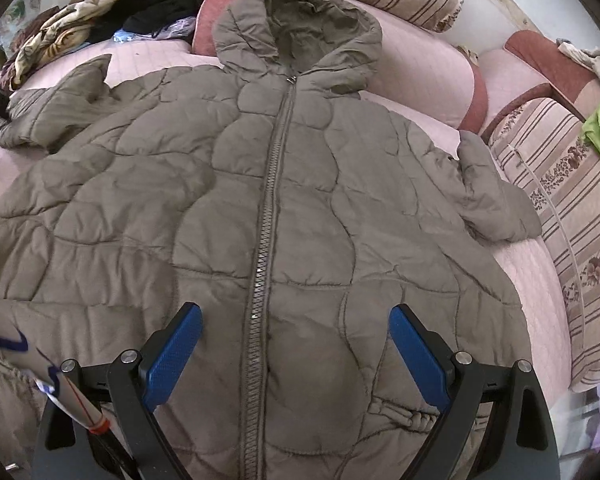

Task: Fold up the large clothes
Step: 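Grasp the sleeve cuff with the left gripper and fold it across the jacket body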

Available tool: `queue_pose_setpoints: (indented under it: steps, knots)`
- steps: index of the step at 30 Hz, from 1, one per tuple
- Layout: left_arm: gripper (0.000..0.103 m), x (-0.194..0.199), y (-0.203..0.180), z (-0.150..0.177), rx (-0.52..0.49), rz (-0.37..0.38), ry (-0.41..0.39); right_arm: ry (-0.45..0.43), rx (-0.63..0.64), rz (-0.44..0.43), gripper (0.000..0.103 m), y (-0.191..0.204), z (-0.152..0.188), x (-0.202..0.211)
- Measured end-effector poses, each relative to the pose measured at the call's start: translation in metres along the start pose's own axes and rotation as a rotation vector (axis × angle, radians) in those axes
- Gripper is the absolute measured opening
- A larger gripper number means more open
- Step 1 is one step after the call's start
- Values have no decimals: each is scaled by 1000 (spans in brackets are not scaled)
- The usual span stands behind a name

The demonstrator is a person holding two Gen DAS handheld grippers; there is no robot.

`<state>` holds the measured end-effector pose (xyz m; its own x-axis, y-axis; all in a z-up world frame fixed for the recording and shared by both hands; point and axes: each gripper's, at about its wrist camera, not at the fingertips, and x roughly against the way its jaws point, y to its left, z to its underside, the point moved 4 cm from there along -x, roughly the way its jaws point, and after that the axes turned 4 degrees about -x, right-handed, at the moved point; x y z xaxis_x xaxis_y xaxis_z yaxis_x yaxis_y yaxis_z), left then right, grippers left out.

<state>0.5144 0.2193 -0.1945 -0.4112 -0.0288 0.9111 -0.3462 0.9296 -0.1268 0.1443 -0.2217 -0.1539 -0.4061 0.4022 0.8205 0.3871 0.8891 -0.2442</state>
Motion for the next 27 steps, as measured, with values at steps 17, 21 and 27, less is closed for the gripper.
queue_pose_setpoints:
  steps: [17, 21, 27]
  knots:
    - [9, 210, -192, 127, -411, 406, -143, -115, -188, -3, 97, -85, 2, 46]
    - [9, 199, -235, 187, -487, 459, -64, -115, -246, 9, 97, -117, 12, 52]
    - [9, 144, -261, 255, -527, 366, 45, -97, -308, 9, 97, -150, 23, 48]
